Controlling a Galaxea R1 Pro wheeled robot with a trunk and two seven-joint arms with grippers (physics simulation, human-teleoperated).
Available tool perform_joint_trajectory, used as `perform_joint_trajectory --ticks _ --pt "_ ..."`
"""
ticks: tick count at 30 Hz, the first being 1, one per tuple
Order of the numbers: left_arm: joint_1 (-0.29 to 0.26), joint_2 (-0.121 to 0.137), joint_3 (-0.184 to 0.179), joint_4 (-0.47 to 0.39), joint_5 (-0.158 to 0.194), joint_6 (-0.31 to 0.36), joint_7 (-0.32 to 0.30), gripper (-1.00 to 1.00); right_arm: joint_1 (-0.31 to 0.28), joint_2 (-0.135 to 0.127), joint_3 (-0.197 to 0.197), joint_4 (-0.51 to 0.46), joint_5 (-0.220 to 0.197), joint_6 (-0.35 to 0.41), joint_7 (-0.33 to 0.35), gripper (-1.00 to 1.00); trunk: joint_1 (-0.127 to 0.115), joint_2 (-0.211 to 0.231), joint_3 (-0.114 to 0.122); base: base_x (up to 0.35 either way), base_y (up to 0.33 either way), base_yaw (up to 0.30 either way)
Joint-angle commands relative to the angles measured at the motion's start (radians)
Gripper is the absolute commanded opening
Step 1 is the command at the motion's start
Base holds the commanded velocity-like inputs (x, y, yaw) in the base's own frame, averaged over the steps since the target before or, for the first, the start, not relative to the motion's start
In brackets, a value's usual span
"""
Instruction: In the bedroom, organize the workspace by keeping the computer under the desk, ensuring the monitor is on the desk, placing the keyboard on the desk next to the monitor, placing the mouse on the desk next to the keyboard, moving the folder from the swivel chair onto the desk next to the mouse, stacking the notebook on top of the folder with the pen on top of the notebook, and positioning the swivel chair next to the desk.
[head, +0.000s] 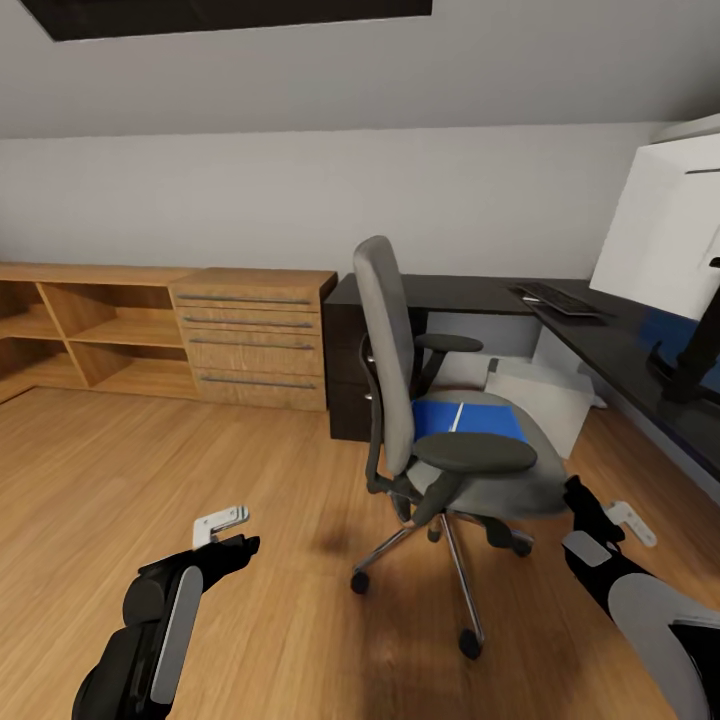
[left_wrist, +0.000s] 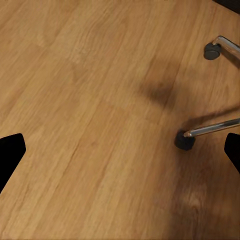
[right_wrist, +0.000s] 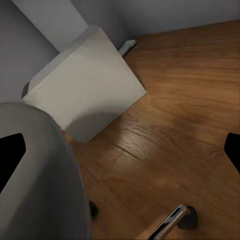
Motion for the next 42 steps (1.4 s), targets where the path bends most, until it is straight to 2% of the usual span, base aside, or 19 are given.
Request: perform_joint_trajectory --ticks 1,4,7,8,9,12,15,18,23,28,29,32,42 --pt "-0.001 -0.001 0.001 -0.001 0.011 0.004 0.008 1.00 0.000 -0.002 -0.004 0.000 0.002 0.001 0.000 1.00 0.000 0.000 -0.001 0.011 0.000 0.000" --pt "-0.001 -0.001 0.001 -0.001 0.011 0.004 0.008 1.00 0.000 -0.013 -0.004 0.000 0.000 0.023 0.001 1.00 0.000 0.000 -0.001 0.011 0.000 0.000" --pt "-0.001 -0.001 0.001 -0.001 0.011 0.004 0.008 1.00 0.000 -0.029 -0.008 0.000 -0.002 0.078 0.002 1.00 0.000 0.000 -0.001 0.045 0.000 0.000" --pt "-0.001 -0.001 0.001 -0.001 0.011 0.004 0.008 1.00 0.000 -0.031 -0.011 -0.001 -0.008 0.088 0.002 1.00 0.000 0.000 -0.001 0.023 0.000 0.000" --pt "-0.001 -0.001 0.001 -0.001 0.011 0.004 0.008 1.00 0.000 -0.035 -0.014 -0.001 -0.031 0.099 0.003 1.00 0.000 0.000 -0.001 0.009 0.000 0.000" --pt "-0.001 -0.001 0.000 -0.001 0.011 0.004 0.008 1.00 0.000 -0.044 -0.016 -0.002 -0.058 0.105 0.004 1.00 0.000 0.000 -0.001 0.005 0.000 0.000" --pt "-0.001 -0.001 0.000 -0.001 0.011 0.004 0.008 1.00 0.000 -0.051 -0.016 -0.002 -0.065 0.111 0.004 1.00 0.000 0.000 -0.001 0.002 0.000 0.000" --pt "-0.001 -0.001 0.001 -0.001 0.011 0.004 0.008 1.00 0.000 -0.071 -0.017 -0.002 -0.074 0.128 0.004 1.00 0.000 0.000 -0.001 0.000 0.000 0.000" --pt "-0.001 -0.001 0.001 -0.001 0.011 0.004 0.008 1.00 0.000 -0.088 -0.018 -0.002 -0.077 0.135 0.004 1.00 0.000 0.000 -0.001 0.000 0.000 0.000" --pt "-0.001 -0.001 0.001 -0.001 0.011 0.004 0.008 1.00 0.000 -0.105 -0.018 -0.002 -0.108 0.153 0.005 1.00 0.000 0.000 -0.001 0.005 0.000 0.000" --pt "-0.001 -0.001 0.000 -0.001 0.011 0.004 0.008 1.00 0.000 -0.109 -0.018 -0.002 -0.128 0.171 0.007 1.00 0.000 0.000 -0.001 0.094 0.000 0.000" --pt "-0.001 -0.001 0.000 -0.001 0.011 0.004 0.008 1.00 0.000 -0.113 -0.018 -0.003 -0.150 0.197 0.010 1.00 0.000 0.000 -0.001 0.189 0.000 0.000" --pt "-0.001 -0.001 0.000 -0.001 0.010 0.004 0.008 1.00 0.000 -0.115 -0.018 -0.004 -0.154 0.202 0.010 1.00 0.000 0.000 -0.001 0.102 0.000 0.000"
